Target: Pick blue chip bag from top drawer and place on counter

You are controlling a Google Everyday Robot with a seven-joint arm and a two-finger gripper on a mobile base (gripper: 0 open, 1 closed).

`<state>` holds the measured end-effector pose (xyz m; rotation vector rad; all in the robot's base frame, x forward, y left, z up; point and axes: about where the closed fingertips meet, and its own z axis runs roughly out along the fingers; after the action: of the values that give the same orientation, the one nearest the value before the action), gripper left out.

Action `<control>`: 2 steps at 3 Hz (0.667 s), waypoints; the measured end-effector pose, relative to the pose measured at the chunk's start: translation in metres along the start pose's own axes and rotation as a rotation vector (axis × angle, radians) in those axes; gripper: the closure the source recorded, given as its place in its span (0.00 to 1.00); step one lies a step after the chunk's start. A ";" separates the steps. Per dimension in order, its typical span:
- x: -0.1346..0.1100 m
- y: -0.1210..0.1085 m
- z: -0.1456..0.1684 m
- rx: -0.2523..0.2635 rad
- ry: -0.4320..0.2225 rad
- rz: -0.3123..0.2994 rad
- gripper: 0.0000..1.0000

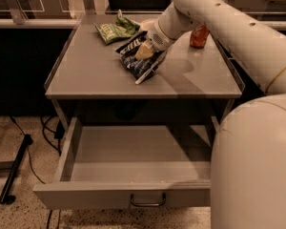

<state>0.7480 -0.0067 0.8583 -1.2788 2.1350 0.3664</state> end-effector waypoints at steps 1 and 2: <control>0.000 0.000 0.000 0.000 0.000 0.000 0.03; 0.000 0.000 0.000 0.000 0.000 0.000 0.00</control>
Offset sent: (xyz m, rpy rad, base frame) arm 0.0000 0.0000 0.0000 0.0000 0.0000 0.0000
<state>0.7480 -0.0064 0.8580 -1.2792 2.1352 0.3668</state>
